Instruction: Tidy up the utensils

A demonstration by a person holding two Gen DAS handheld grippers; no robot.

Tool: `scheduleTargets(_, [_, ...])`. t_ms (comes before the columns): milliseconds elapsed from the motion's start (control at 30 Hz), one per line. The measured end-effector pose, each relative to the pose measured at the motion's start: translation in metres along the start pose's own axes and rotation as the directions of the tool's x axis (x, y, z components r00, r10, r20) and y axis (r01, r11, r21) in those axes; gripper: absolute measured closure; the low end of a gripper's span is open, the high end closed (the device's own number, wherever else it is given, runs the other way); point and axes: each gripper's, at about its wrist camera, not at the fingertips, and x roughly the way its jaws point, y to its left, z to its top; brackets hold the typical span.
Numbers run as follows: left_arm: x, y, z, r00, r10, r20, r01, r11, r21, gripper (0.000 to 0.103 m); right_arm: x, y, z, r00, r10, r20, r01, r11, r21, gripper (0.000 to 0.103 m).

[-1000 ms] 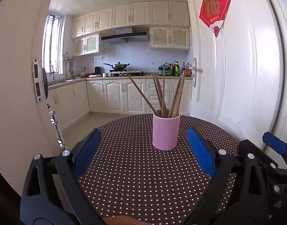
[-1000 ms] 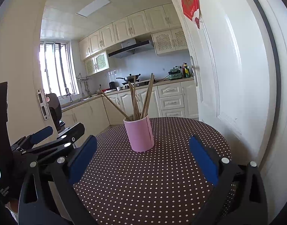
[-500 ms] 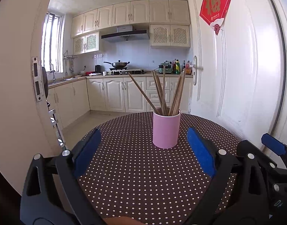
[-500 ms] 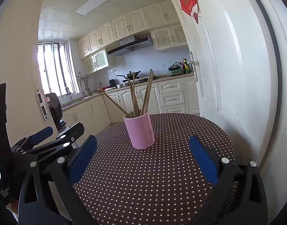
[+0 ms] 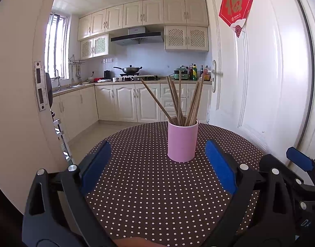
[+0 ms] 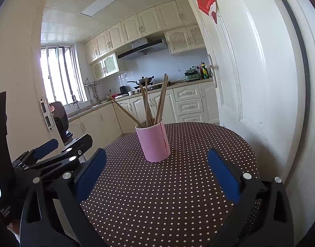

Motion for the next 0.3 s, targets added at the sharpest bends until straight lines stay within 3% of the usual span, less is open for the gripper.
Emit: scheduleTargets(300, [-0.0007, 0.0004, -0.0001, 1.000, 0.000, -0.010, 0.000, 1.000, -0.003, 0.012, 0.0006, -0.0016, 0.0003, 1.000, 0.004, -0.004, -0.004, 1.000, 0.007, 0.008])
